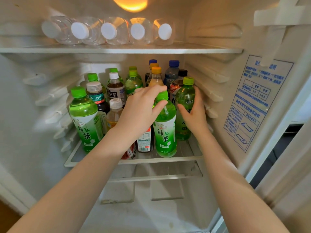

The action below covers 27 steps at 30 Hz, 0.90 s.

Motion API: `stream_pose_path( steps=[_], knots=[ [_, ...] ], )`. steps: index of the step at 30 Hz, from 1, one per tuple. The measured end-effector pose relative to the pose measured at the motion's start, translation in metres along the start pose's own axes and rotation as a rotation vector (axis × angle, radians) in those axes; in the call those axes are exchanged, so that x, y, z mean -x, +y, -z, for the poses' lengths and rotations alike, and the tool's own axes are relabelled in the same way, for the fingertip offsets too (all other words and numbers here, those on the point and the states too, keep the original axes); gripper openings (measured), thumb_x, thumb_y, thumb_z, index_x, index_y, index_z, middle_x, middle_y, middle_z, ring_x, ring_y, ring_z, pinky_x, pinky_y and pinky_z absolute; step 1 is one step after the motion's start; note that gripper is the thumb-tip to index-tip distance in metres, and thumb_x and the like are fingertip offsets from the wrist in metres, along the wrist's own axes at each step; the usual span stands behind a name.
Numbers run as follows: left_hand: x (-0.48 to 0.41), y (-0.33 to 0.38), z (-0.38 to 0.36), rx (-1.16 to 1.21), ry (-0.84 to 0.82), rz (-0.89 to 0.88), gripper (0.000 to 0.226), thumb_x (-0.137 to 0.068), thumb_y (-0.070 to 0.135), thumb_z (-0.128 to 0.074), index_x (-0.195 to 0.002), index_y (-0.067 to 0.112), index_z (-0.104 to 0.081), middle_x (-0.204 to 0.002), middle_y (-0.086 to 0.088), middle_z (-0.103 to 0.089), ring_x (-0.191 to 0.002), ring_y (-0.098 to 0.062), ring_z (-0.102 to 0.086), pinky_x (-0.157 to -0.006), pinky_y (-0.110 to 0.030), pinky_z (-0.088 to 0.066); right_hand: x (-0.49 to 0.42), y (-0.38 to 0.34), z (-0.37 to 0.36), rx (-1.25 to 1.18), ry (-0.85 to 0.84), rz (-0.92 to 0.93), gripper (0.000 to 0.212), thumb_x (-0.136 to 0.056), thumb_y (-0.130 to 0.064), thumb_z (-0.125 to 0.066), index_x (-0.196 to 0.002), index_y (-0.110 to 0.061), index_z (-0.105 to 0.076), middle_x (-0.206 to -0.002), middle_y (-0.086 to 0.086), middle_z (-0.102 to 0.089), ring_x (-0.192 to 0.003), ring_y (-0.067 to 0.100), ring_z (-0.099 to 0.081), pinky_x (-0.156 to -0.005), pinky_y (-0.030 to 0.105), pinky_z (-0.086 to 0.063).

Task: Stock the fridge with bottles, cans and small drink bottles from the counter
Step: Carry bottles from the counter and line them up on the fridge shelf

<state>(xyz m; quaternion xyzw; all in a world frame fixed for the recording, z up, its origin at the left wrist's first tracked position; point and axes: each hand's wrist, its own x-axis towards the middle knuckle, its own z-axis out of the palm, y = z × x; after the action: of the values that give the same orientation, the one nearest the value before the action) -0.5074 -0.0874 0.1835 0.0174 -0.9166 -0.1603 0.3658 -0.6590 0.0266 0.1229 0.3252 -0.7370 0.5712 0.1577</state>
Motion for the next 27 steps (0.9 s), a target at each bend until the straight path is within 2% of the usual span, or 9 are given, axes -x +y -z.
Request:
stream_pose_path(
  steps=[5, 7, 11, 15, 18, 21, 23, 25, 27],
  knots=[
    [0.000, 0.000, 0.000, 0.000, -0.002, 0.001, 0.040, -0.092, 0.028, -0.059, -0.131, 0.021, -0.053, -0.120, -0.003, -0.063, -0.105, -0.025, -0.059, -0.088, -0.040, -0.049, 0.004, -0.008, 0.003, -0.043, -0.039, -0.086, 0.081, -0.089, -0.017, -0.061, -0.150, -0.011, -0.010, -0.151, 0.008, -0.030, -0.139, 0.020, -0.030, -0.113, 0.045, -0.029],
    [-0.001, 0.000, 0.000, -0.001, -0.006, -0.002, 0.040, -0.092, 0.028, -0.058, -0.132, 0.022, -0.053, -0.121, -0.002, -0.062, -0.105, -0.024, -0.059, -0.089, -0.040, -0.048, 0.010, -0.017, 0.005, -0.092, 0.011, -0.138, 0.075, -0.093, -0.022, -0.055, -0.151, -0.015, -0.008, -0.154, 0.003, -0.026, -0.140, 0.016, -0.028, -0.115, 0.040, -0.026],
    [-0.003, 0.000, 0.000, -0.007, -0.030, -0.012, 0.042, -0.093, 0.028, -0.057, -0.135, 0.024, -0.051, -0.123, -0.002, -0.062, -0.109, -0.024, -0.057, -0.093, -0.041, -0.047, 0.032, -0.035, 0.014, -0.114, 0.194, -0.089, 0.045, -0.095, -0.022, -0.050, -0.139, -0.020, -0.040, -0.137, -0.005, -0.047, -0.126, 0.005, -0.042, -0.105, 0.023, -0.032],
    [-0.007, 0.004, 0.001, 0.020, -0.052, -0.032, 0.044, -0.093, 0.023, -0.056, -0.136, 0.023, -0.050, -0.124, -0.006, -0.061, -0.111, -0.024, -0.058, -0.098, -0.040, -0.045, 0.047, -0.045, 0.024, -0.238, 0.045, -0.081, 0.032, -0.094, -0.015, -0.052, -0.126, -0.018, -0.052, -0.117, -0.009, -0.060, -0.109, -0.002, -0.055, -0.093, 0.011, -0.042],
    [-0.016, 0.003, 0.002, 0.051, -0.120, -0.015, 0.044, -0.094, 0.021, -0.054, -0.137, 0.025, -0.049, -0.127, -0.006, -0.060, -0.112, -0.022, -0.058, -0.097, -0.033, -0.044, 0.050, -0.048, 0.024, -0.189, -0.096, -0.064, 0.041, -0.091, -0.017, -0.059, -0.130, -0.018, -0.049, -0.121, -0.009, -0.057, -0.112, 0.000, -0.054, -0.097, 0.019, -0.042],
    [-0.022, -0.001, 0.005, 0.145, -0.182, 0.037, 0.045, -0.095, 0.020, -0.052, -0.140, 0.025, -0.045, -0.125, -0.008, -0.061, -0.109, -0.011, -0.057, -0.088, -0.019, -0.041, 0.049, -0.050, 0.019, -0.087, -0.165, -0.031, 0.049, -0.085, -0.026, -0.066, -0.131, -0.022, -0.048, -0.112, -0.030, -0.051, -0.103, -0.015, -0.050, -0.092, 0.017, -0.042],
    [-0.022, -0.006, 0.008, 0.198, -0.191, 0.058, 0.045, -0.096, 0.019, -0.052, -0.140, 0.025, -0.044, -0.127, -0.005, -0.060, -0.105, -0.002, -0.053, -0.083, -0.008, -0.037, 0.048, -0.052, 0.016, -0.037, -0.156, -0.021, 0.053, -0.081, -0.027, -0.071, -0.129, -0.022, -0.049, -0.106, -0.035, -0.047, -0.099, -0.015, -0.050, -0.092, 0.021, -0.045],
    [-0.019, -0.013, 0.013, 0.233, -0.153, 0.062, 0.040, -0.095, 0.019, -0.054, -0.135, 0.023, -0.051, -0.123, 0.001, -0.062, -0.100, 0.001, -0.055, -0.078, 0.002, -0.036, 0.048, -0.053, 0.013, -0.017, -0.114, -0.018, 0.054, -0.077, -0.028, -0.075, -0.125, -0.022, -0.051, -0.107, -0.027, -0.052, -0.101, -0.006, -0.053, -0.092, 0.029, -0.050],
    [-0.016, -0.020, 0.021, 0.213, -0.066, 0.039, 0.032, -0.094, 0.017, -0.055, -0.126, 0.020, -0.059, -0.115, 0.006, -0.064, -0.097, 0.003, -0.056, -0.078, 0.005, -0.037, 0.049, -0.054, 0.010, -0.008, -0.080, -0.020, 0.056, -0.075, -0.028, -0.077, -0.124, -0.021, -0.051, -0.113, -0.015, -0.057, -0.106, 0.003, -0.056, -0.092, 0.032, -0.050]
  ],
)
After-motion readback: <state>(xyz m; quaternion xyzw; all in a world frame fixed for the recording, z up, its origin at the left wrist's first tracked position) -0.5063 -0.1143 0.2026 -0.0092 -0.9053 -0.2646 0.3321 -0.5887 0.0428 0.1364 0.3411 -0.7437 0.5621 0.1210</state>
